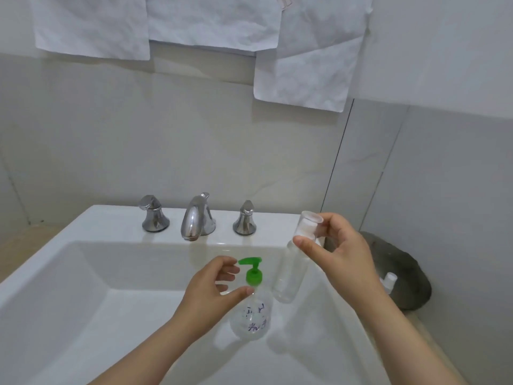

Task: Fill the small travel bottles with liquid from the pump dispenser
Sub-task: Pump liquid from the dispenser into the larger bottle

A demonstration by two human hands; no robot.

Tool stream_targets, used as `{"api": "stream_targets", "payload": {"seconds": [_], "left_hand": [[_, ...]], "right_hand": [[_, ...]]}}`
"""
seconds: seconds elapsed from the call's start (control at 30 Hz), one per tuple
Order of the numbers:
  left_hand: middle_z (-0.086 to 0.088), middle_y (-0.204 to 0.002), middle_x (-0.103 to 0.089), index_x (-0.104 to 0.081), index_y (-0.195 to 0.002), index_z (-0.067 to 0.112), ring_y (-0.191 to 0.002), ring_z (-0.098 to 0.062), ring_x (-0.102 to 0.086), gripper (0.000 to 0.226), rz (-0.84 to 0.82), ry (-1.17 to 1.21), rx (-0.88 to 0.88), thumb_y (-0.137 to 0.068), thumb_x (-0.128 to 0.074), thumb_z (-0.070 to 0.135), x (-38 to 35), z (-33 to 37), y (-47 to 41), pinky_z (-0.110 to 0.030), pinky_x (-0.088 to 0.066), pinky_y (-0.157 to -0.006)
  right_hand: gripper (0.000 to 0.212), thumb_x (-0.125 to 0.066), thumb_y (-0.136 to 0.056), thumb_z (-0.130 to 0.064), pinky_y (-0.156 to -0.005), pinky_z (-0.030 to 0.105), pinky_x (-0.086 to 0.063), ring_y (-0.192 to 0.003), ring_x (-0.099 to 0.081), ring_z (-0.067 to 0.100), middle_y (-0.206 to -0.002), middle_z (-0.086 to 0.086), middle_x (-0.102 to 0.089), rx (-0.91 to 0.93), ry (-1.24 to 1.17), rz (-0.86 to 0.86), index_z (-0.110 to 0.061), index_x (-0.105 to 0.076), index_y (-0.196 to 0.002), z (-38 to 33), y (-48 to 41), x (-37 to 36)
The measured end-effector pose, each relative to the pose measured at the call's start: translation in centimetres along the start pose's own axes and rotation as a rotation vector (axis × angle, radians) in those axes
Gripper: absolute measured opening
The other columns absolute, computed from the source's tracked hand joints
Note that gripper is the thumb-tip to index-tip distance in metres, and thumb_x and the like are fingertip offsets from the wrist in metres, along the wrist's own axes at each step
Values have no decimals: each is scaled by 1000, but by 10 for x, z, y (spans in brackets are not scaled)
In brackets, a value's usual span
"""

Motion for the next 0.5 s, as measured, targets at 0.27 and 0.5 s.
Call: {"api": "stream_targets", "payload": {"seconds": [0.27, 0.5], "left_hand": [[8, -91, -64, -61, -95, 22, -80, -9, -62, 37, -13, -149, 56, -66, -82, 18, -32, 18, -23, -16, -46, -65], [5, -65, -62, -56, -69, 13, -60, -14, -56, 18, 108, -227, 1, -65, -73, 15, -34, 21, -23, -22, -46, -55]], "right_hand": [[24, -79, -76, -28, -73, 18, -47, -90, -61, 0, -89, -17, -66, -21, 53, 58, -32, -62, -94, 1, 8, 40], [23, -78, -76, -31, -73, 29, -50, -84, -62, 8, -89, -18, -66, -56, 44, 70, -36, -62, -91, 10, 10, 63]]}}
Point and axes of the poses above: each hand's wrist, its own y-axis away from the middle knuckle, its own x-axis out of the back of the hand, z = x × y, the point moved 2 cm from there along -y, towards the middle knuckle
